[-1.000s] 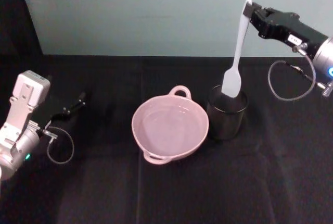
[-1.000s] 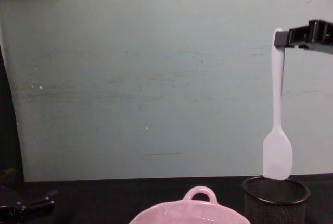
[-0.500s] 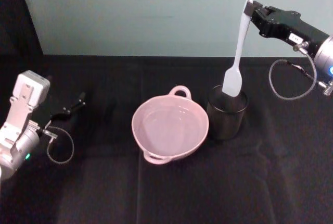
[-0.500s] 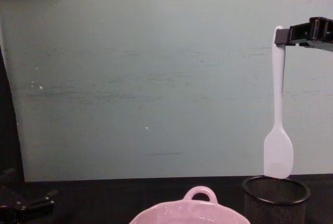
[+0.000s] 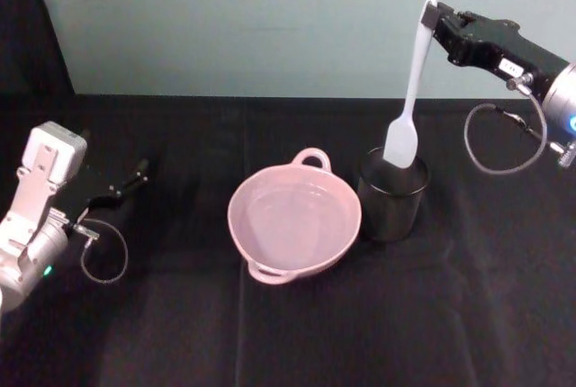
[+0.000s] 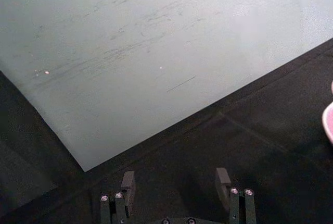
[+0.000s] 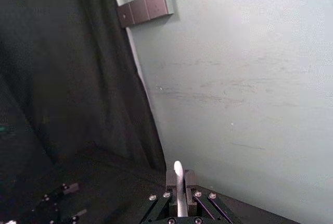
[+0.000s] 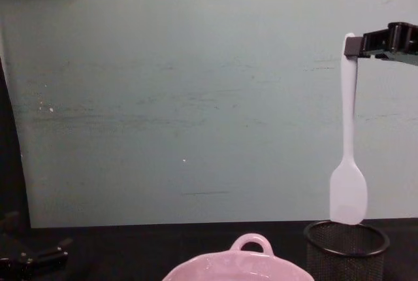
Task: Use the one hand to pick up the spoon and stir the clear water in the bowl.
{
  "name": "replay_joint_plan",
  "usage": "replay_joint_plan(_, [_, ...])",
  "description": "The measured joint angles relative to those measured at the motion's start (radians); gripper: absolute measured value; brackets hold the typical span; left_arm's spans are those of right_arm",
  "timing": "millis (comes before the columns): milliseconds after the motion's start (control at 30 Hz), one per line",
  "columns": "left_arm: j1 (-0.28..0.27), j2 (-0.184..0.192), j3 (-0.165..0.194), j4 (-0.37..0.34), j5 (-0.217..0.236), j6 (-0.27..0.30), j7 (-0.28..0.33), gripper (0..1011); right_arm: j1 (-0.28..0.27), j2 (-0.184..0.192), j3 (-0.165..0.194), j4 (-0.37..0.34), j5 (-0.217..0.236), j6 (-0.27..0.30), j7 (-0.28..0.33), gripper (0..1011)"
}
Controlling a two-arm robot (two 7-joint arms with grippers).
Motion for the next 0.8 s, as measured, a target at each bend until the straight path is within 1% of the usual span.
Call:
replay_joint_plan(167, [0.000,0.000,0.000,0.000,0.000,0.000,0.000,1011,-0.009,-0.001,-0.002,-0.036,-0.005,-0.001,0.002,95])
replay_joint_plan(300, [0.000,0.000,0.000,0.000,0.000,0.000,0.000,1011,0.000,-0.013,-0.028,-0.055,-0.017,0.004,0.016,96])
replay_joint_plan(333, [0.000,0.000,0.000,0.000,0.000,0.000,0.000,1011,0.008,-0.021,-0.042,-0.056,-0.024,0.005,0.025,95])
replay_joint_plan(400, [0.000,0.000,0.000,0.000,0.000,0.000,0.000,1011,0.015,-0.032,-0.060,-0.054,-0.033,0.004,0.036,95])
replay_joint_plan(467, [0.000,0.000,0.000,0.000,0.000,0.000,0.000,1011,0.023,-0.055,-0.096,-0.036,-0.059,-0.008,0.057,96])
replay_joint_plan(500, [0.000,0.000,0.000,0.000,0.000,0.000,0.000,1011,0.023,-0.055,-0.096,-0.036,-0.059,-0.008,0.057,96])
replay_joint_plan(533, [0.000,0.000,0.000,0.000,0.000,0.000,0.000,1011,0.024,-0.069,-0.114,-0.022,-0.073,-0.021,0.068,95])
replay_joint_plan(567, [0.000,0.000,0.000,0.000,0.000,0.000,0.000,1011,0.024,-0.076,-0.122,-0.014,-0.083,-0.030,0.074,95])
replay_joint_plan(600, [0.000,0.000,0.000,0.000,0.000,0.000,0.000,1011,0.021,-0.089,-0.137,0.001,-0.099,-0.047,0.088,95])
replay_joint_plan(633, [0.000,0.000,0.000,0.000,0.000,0.000,0.000,1011,0.021,-0.089,-0.137,0.001,-0.099,-0.047,0.088,95])
replay_joint_plan(667, [0.000,0.000,0.000,0.000,0.000,0.000,0.000,1011,0.016,-0.100,-0.148,0.015,-0.112,-0.062,0.100,95])
replay_joint_plan(800, [0.000,0.000,0.000,0.000,0.000,0.000,0.000,1011,-0.002,-0.124,-0.171,0.049,-0.142,-0.103,0.129,96])
